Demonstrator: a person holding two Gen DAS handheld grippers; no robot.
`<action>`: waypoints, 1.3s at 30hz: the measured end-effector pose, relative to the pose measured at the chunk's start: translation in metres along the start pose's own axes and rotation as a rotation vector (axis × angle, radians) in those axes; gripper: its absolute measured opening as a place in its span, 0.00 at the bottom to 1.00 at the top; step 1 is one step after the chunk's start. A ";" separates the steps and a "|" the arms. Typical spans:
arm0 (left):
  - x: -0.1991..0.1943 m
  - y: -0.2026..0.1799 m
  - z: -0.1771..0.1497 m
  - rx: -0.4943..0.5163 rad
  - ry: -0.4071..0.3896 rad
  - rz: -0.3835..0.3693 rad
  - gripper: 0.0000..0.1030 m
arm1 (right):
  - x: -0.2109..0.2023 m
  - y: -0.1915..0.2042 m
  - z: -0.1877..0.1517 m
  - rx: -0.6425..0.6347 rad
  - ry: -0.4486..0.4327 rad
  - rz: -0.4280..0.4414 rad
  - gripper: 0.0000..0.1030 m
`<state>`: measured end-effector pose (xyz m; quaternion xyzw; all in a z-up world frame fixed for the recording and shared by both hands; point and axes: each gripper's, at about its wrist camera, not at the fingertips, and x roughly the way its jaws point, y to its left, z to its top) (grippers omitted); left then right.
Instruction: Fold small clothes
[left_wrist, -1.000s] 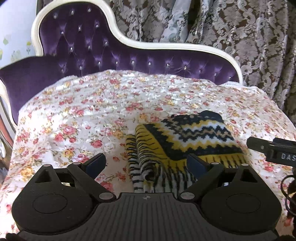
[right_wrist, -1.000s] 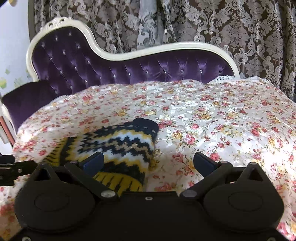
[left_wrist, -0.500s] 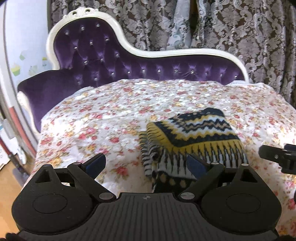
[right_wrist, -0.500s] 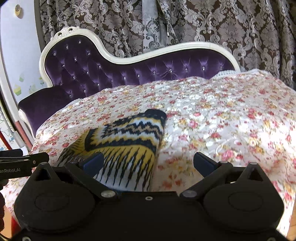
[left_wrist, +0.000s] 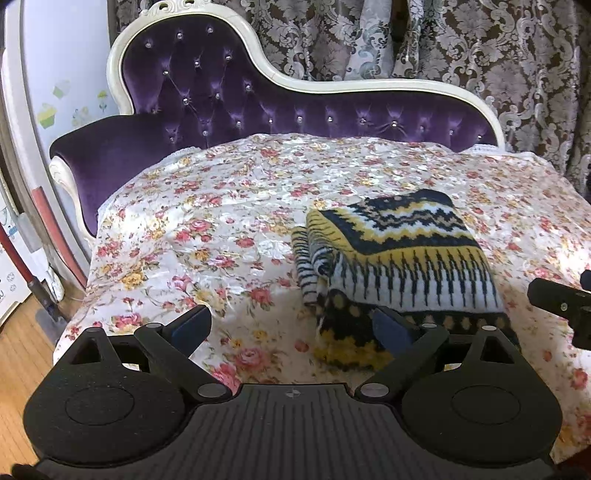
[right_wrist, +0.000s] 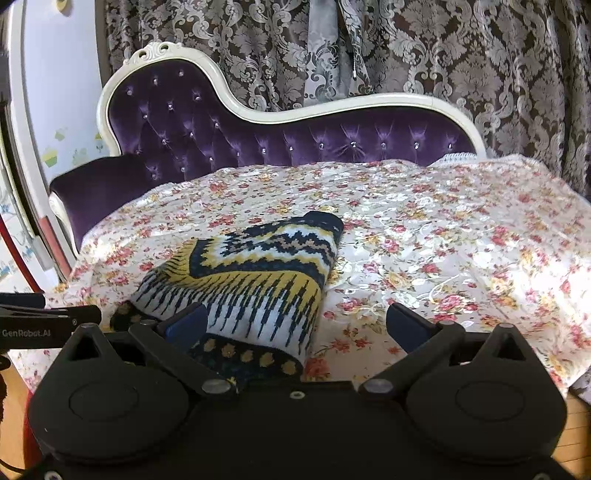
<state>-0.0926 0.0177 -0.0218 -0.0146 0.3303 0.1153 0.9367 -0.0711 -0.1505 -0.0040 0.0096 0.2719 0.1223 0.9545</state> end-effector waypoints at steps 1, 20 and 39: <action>0.000 -0.001 -0.001 0.002 0.002 -0.005 0.92 | -0.003 0.002 -0.001 0.000 -0.003 -0.014 0.99; -0.011 0.006 -0.004 -0.051 0.031 -0.031 0.92 | -0.017 0.012 0.004 0.051 0.012 -0.025 0.99; -0.006 0.009 -0.007 -0.068 0.067 -0.044 0.92 | -0.008 0.012 0.006 0.075 0.043 -0.057 0.99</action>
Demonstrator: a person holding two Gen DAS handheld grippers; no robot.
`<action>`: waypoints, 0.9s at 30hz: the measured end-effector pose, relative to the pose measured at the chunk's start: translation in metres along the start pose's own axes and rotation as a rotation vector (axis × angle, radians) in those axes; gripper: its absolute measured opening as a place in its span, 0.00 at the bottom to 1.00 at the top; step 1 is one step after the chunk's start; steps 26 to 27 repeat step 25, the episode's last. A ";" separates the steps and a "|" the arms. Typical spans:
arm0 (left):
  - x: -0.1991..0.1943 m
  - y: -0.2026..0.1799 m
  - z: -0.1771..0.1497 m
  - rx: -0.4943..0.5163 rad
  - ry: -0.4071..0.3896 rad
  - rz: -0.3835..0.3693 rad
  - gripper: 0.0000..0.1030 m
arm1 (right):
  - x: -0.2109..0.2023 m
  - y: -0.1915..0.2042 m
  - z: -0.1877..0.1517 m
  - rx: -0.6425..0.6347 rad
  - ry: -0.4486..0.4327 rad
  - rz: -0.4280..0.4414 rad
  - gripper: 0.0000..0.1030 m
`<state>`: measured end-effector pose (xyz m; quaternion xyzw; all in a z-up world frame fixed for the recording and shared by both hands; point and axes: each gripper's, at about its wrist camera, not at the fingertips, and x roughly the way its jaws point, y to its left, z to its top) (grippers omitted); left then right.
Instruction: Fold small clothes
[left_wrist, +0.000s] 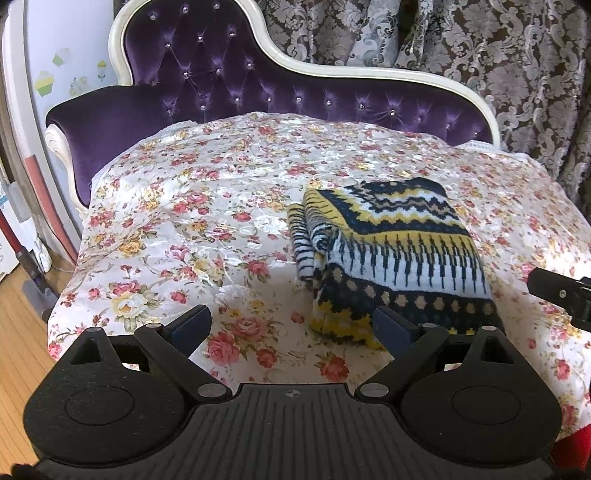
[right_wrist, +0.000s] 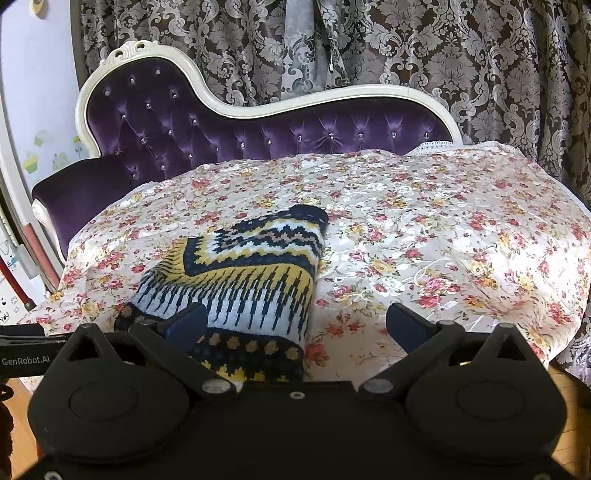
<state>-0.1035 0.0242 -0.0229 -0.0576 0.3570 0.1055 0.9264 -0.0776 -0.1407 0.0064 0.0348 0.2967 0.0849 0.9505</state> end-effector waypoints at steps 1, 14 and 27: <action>0.000 0.000 0.000 0.002 0.002 -0.001 0.92 | 0.000 0.000 0.000 0.001 0.003 0.002 0.99; 0.001 -0.005 0.000 0.018 0.006 -0.011 0.92 | 0.003 -0.003 -0.001 0.017 0.011 0.004 0.99; 0.001 -0.009 -0.001 0.030 0.005 -0.010 0.92 | 0.006 -0.005 -0.003 0.033 0.021 0.005 0.99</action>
